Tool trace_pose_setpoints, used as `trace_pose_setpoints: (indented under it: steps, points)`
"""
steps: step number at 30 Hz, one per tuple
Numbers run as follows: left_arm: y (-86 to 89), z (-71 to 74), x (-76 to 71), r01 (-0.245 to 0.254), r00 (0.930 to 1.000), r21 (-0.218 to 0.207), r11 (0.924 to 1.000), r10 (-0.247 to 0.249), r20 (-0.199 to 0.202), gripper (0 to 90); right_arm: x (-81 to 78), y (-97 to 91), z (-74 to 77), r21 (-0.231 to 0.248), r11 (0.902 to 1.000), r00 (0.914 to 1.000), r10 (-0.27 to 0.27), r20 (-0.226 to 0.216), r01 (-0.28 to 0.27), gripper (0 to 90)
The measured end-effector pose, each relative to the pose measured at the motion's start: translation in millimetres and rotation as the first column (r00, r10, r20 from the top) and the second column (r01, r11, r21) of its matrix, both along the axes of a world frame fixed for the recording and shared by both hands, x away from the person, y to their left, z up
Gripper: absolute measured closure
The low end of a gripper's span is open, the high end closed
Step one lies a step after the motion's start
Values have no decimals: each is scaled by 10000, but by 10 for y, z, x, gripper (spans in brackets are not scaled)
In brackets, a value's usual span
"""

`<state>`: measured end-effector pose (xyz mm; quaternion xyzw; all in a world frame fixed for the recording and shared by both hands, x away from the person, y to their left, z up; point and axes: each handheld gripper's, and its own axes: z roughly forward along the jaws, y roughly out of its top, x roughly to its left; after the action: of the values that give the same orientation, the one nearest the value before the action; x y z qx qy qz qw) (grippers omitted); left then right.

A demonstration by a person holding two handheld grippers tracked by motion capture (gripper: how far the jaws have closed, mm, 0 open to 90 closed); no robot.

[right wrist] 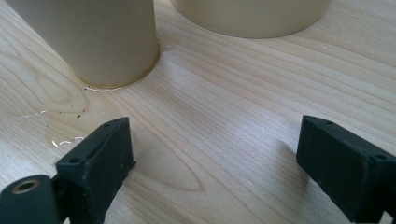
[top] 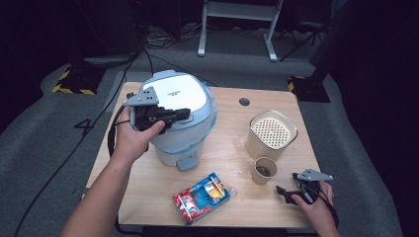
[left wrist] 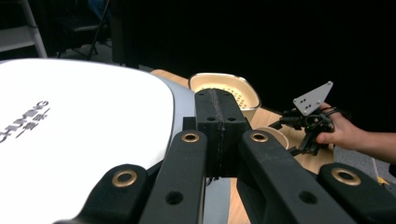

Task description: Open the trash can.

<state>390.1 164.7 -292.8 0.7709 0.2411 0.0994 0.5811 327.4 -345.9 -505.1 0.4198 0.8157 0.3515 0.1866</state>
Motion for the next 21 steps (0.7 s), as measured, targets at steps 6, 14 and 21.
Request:
trace_pose_setpoints:
  steps: [6,14,21]
  points:
    - [-18,-38,-2,-69,9999,342,9994,71,-79,900,0,0,0,-2,10000,10000,-1,2,1,108]
    - [-40,-20,-21,-169,9995,1024,9946,142,266,900,0,0,0,1,10000,10000,1,1,-1,108]
    - [-89,21,-46,-120,9995,1550,9878,72,314,900,-1,0,0,-1,10000,10000,7,-3,-7,108]
